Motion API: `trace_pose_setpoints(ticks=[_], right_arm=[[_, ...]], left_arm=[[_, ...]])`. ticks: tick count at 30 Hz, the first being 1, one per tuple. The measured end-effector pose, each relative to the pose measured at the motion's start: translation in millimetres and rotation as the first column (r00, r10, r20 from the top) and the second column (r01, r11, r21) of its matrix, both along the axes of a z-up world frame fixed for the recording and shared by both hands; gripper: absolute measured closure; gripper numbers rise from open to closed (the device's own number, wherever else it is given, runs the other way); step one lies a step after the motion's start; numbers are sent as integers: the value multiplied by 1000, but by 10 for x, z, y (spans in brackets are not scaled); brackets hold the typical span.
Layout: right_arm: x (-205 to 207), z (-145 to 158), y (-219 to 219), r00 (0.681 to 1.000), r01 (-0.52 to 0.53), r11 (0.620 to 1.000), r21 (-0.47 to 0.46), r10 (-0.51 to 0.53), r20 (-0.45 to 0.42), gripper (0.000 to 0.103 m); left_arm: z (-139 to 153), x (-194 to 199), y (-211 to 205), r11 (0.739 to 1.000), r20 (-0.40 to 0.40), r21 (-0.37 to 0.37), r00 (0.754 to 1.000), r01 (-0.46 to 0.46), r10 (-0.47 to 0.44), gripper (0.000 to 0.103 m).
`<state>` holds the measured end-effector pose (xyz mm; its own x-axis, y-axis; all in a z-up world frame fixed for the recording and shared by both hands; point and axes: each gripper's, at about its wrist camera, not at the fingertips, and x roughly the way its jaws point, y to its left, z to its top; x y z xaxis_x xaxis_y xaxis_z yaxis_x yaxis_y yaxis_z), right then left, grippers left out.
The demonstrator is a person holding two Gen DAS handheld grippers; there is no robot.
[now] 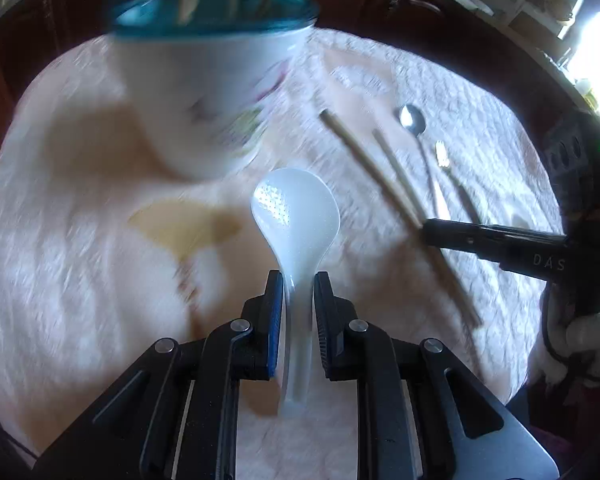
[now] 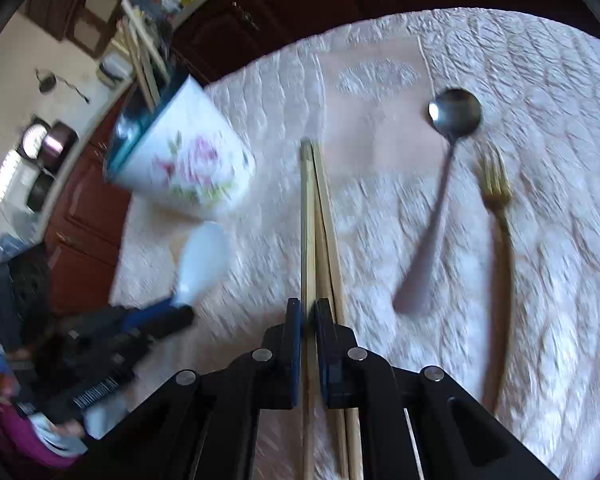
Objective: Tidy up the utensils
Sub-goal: 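Grasp the white ceramic spoon with the left gripper while the right gripper grasps a chopstick, then lift the white spoon with the left gripper while the right gripper lifts its chopstick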
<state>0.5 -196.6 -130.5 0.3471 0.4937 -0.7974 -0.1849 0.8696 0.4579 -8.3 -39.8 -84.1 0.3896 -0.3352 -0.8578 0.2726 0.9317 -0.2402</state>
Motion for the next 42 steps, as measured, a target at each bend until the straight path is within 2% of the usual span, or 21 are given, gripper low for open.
trace_pose_setpoints(ticks=[6,10,12,14,16,18,19,24,31,36,38,41,42], right_arm=[[-121,30,-105,1000,23,1000,-6,-23,-21,96],[-210,-4,-134,997,-39,995,97,46,-66,96],[-262,-32,-3,993,-82,994,71,87,-75,96],[-284,-105,71,991,-89,994,57,94,-100,96],[-260,-142,109,991,-80,996,44,84,-107,94],[-217,-117,134,993,-75,997,29,77,-90,82],[-186,-74,153,995,-73,997,10,73,-70,80],[-29,1,221,995,-90,996,-12,90,-43,79],[201,-74,280,990,-130,991,-19,129,-57,79],[323,-106,369,984,-163,986,-27,161,-75,79],[369,-111,433,981,-180,983,-42,176,-79,79],[383,-116,522,979,-198,978,-62,193,-72,79],[383,-114,553,977,-208,976,-71,204,-63,79]], left_arm=[[-72,-227,182,999,-50,-26,998,-27,25,89],[-117,-282,137,1000,-64,-24,998,-18,16,88],[-121,-279,110,1000,-60,-17,998,-14,13,88],[-103,-253,103,1000,-59,-21,998,-5,4,83],[-56,-208,110,1000,-39,-27,999,3,-4,72],[-15,-137,147,1000,-19,-25,1000,1,-2,71],[-11,-99,169,1000,-16,-26,1000,0,-1,70],[-100,193,227,1000,-41,-22,999,10,-11,70],[-200,444,128,991,-90,-29,987,129,-131,70],[-191,481,-80,972,-102,14,968,233,-230,70],[-194,452,-186,959,-90,66,959,276,-270,70],[-199,421,-246,951,-63,112,957,288,-283,74],[-194,422,-230,955,-57,116,962,274,-269,83]])
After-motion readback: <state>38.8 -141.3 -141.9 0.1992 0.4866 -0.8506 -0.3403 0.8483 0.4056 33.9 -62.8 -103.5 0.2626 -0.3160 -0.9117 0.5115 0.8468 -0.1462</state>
